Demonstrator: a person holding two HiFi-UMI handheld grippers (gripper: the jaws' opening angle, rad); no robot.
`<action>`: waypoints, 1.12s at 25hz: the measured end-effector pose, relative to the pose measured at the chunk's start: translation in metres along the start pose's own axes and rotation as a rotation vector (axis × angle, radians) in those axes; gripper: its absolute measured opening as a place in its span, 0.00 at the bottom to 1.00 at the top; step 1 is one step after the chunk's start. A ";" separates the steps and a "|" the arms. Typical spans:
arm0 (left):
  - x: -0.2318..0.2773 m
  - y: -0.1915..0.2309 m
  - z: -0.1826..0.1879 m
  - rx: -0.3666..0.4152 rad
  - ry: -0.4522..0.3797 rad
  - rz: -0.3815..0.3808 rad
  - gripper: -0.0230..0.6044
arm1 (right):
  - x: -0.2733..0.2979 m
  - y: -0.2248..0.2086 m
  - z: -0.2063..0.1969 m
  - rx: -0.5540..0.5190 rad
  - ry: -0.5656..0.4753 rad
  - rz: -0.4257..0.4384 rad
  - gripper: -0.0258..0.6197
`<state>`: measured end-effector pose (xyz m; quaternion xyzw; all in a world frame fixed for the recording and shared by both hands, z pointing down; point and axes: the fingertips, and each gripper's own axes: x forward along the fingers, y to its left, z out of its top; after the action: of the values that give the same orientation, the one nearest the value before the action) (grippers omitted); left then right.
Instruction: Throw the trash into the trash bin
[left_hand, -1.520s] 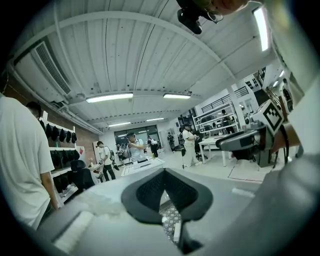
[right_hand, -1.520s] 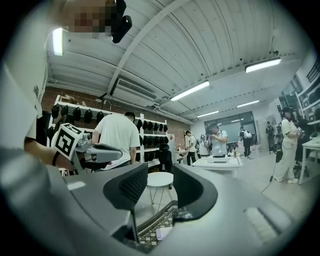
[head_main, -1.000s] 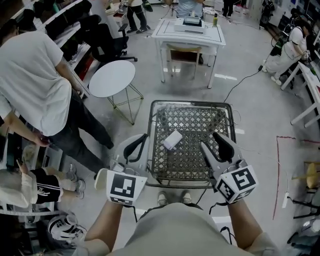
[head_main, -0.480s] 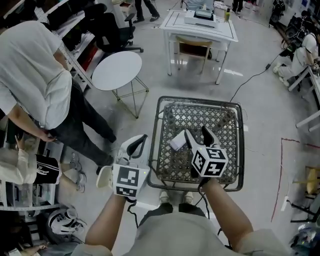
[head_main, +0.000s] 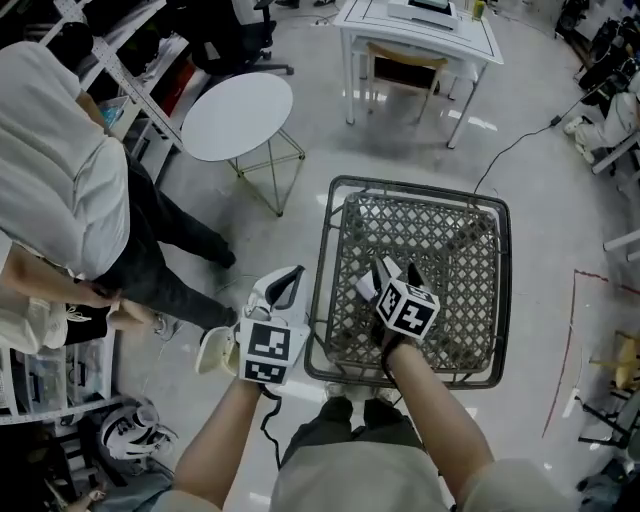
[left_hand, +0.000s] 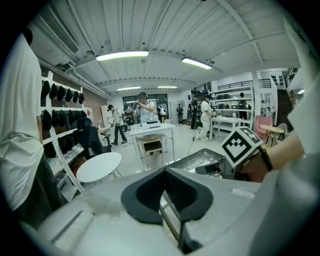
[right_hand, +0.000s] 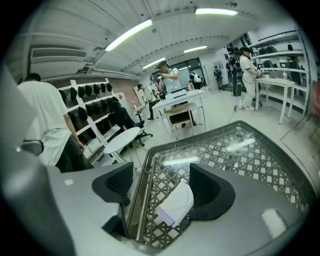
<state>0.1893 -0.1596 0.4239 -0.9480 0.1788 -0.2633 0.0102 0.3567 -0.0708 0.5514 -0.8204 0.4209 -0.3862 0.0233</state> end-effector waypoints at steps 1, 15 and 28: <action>0.005 0.001 -0.007 0.000 0.008 -0.005 0.04 | 0.009 -0.004 -0.008 0.018 0.013 -0.019 0.59; 0.037 0.008 -0.085 -0.053 0.129 -0.046 0.04 | 0.091 -0.046 -0.125 0.149 0.276 -0.257 0.73; 0.013 0.003 -0.124 -0.090 0.191 -0.070 0.04 | 0.092 -0.047 -0.131 0.146 0.289 -0.236 0.55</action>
<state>0.1370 -0.1574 0.5368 -0.9236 0.1575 -0.3446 -0.0584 0.3343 -0.0678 0.7169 -0.7961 0.2917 -0.5297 -0.0233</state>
